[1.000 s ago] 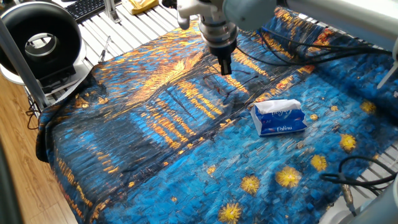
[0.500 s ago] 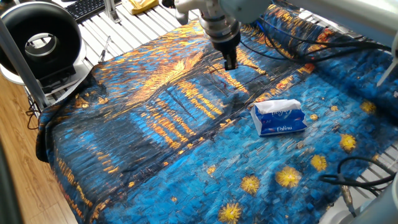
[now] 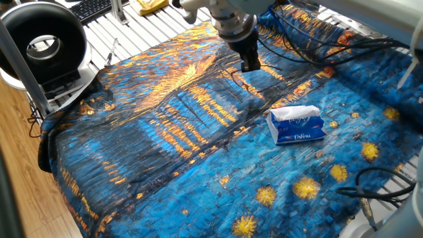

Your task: Unfold the leg of the glasses (with one hand)

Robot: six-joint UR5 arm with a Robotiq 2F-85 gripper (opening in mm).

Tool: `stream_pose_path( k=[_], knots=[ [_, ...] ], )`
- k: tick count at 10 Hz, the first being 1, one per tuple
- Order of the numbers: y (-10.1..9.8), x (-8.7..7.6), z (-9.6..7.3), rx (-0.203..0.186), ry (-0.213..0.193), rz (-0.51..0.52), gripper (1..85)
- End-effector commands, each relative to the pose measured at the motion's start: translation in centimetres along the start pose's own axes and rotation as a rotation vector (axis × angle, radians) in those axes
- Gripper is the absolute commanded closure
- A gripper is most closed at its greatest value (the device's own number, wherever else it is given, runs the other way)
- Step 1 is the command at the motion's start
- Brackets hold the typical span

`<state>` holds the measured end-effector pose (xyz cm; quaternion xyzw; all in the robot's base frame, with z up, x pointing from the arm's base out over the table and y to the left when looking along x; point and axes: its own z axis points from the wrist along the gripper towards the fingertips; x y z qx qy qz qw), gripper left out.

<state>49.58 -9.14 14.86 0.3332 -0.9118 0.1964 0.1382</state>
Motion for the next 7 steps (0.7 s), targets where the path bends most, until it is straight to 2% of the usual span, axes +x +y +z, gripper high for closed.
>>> stream_pose_path(
  k=[1,2,4,6,7],
  knots=[
    [0.5,0.2,-0.5,-0.011,0.038,0.027,84.7],
    [0.7,0.1,-0.6,-0.017,0.035,0.026,84.7],
    [0.4,0.2,-1.1,0.006,0.062,0.031,84.7],
    [1.8,-1.0,-0.8,-0.054,0.024,0.051,84.7],
    [2.2,-1.5,-0.8,-0.067,0.015,0.054,84.7]
  ],
)
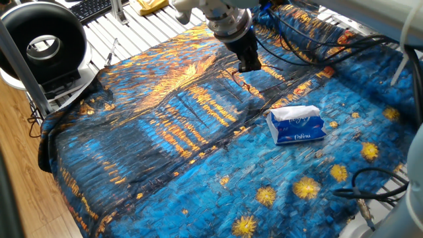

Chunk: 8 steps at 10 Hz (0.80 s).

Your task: Unfold the leg of the glasses (with one hand)

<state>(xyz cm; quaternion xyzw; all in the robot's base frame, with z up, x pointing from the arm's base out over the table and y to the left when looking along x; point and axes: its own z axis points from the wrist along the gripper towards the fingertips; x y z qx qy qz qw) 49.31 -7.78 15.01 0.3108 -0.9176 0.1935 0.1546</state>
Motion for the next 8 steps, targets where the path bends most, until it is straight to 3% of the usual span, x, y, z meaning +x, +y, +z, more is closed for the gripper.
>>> stream_pose_path(
  k=[1,8],
  knots=[
    [1.6,-1.7,0.2,-0.063,-0.036,0.012,84.7],
    [2.3,-3.3,0.4,-0.083,-0.052,0.014,84.7]
  ],
)
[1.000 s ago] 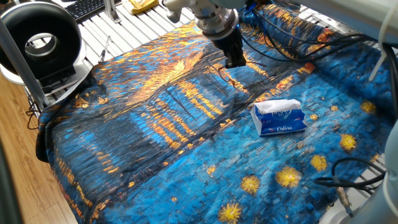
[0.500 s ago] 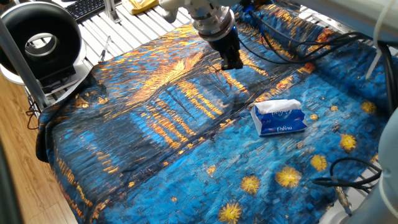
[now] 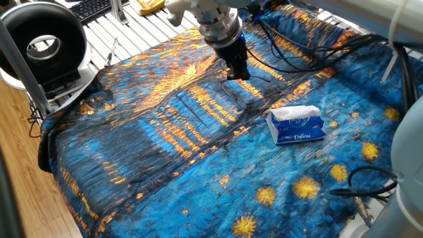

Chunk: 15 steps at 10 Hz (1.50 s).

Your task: Unfold the leg of the glasses (with one hand)

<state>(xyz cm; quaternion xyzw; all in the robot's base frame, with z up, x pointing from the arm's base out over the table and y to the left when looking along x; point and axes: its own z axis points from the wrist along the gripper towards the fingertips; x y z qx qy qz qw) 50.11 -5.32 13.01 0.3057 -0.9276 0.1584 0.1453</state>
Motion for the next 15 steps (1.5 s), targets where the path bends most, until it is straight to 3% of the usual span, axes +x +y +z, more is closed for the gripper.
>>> stream_pose_path(
  k=[1,10,15],
  knots=[
    [0.6,-0.9,0.1,-0.022,-0.018,0.006,84.7],
    [1.4,-2.5,0.4,-0.047,-0.052,0.019,83.7],
    [1.7,-3.4,0.2,-0.061,-0.089,0.011,74.0]
  ],
)
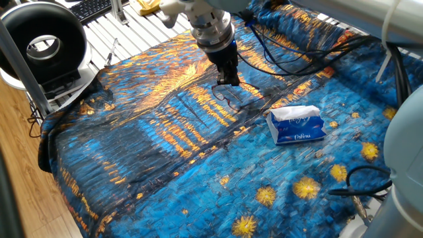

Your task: Unfold the leg of the glasses (with one hand)

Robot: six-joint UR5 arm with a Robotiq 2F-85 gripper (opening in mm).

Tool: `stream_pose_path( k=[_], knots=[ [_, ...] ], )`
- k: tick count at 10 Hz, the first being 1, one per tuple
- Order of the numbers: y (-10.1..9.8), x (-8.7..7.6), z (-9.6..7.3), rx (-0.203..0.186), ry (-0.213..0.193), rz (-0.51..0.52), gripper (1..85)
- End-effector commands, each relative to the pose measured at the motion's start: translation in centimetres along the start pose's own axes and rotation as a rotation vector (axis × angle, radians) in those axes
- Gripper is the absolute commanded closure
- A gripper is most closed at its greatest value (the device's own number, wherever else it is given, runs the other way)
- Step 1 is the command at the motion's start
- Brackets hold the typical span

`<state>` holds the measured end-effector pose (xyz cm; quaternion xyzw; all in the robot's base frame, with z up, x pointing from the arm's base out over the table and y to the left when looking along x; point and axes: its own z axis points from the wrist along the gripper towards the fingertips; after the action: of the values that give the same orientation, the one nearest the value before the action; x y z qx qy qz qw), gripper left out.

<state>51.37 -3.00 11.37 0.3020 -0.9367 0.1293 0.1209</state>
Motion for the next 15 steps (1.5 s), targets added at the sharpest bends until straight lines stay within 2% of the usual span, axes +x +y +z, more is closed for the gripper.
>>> stream_pose_path(
  k=[1,8,15],
  knots=[
    [0.5,-0.8,-0.1,-0.022,-0.031,-0.001,73.7],
    [0.5,-1.5,-0.7,-0.035,-0.067,-0.028,67.7],
    [0.6,-0.3,-2.0,-0.043,-0.061,-0.024,65.7]
  ],
)
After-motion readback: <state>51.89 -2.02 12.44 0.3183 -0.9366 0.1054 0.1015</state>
